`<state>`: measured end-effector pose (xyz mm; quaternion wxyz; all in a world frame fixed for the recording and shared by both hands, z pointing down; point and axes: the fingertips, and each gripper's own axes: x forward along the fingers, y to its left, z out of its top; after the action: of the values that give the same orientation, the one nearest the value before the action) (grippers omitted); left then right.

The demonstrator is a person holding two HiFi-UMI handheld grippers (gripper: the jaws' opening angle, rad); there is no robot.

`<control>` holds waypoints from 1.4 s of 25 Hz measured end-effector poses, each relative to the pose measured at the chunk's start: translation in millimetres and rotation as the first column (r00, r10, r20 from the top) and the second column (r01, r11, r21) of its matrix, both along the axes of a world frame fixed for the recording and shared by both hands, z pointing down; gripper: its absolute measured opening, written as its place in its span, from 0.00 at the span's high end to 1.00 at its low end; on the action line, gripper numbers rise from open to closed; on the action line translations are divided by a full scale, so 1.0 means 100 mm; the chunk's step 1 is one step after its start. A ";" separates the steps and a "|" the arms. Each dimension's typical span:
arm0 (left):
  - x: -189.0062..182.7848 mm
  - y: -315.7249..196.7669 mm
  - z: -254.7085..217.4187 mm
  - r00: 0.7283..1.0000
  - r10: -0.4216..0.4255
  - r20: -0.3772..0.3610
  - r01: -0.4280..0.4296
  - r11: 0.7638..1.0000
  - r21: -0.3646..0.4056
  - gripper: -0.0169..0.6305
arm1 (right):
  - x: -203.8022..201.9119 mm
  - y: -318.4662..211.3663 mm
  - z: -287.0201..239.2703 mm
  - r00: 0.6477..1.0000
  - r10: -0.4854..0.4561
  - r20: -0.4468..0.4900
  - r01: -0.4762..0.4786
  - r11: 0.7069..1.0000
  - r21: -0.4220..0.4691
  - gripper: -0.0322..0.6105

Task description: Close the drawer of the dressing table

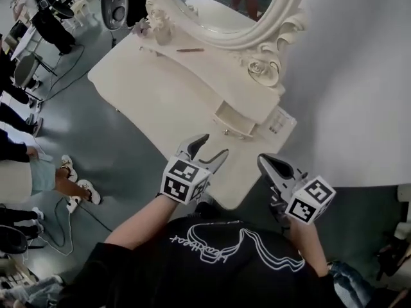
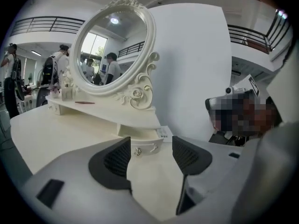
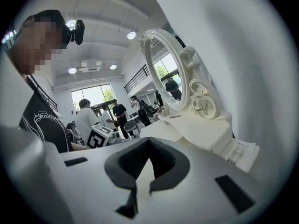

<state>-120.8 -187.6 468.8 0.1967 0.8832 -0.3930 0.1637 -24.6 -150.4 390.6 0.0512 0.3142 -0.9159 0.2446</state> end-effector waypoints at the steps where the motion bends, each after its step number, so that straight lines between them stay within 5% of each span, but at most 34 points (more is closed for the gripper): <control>1: 0.00 -0.04 0.09 1.000 0.017 0.006 -0.017 1.000 -0.015 0.54 | 0.00 -0.03 0.02 1.000 0.022 -0.001 -0.022 1.000 -0.004 0.95; 8: 0.04 -0.35 0.54 0.999 0.030 0.032 -0.028 0.997 -0.075 0.54 | 0.11 -0.13 0.18 0.992 0.128 0.000 -0.127 0.991 -0.047 0.95; 21: 0.22 -0.57 1.10 0.987 -0.028 0.158 0.044 0.994 -0.096 0.56 | 0.57 -0.15 0.41 0.988 0.157 0.000 -0.156 0.983 -0.094 0.95; 35: 0.29 -0.65 1.22 0.980 -0.078 0.183 0.096 0.992 -0.086 0.80 | 0.74 -0.16 0.55 0.993 0.114 -0.008 -0.115 0.988 -0.103 0.95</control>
<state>-91.7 -253.0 591.2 0.2092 0.8365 -0.4392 0.2523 49.1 -166.7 445.8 0.0545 0.3634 -0.8823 0.2940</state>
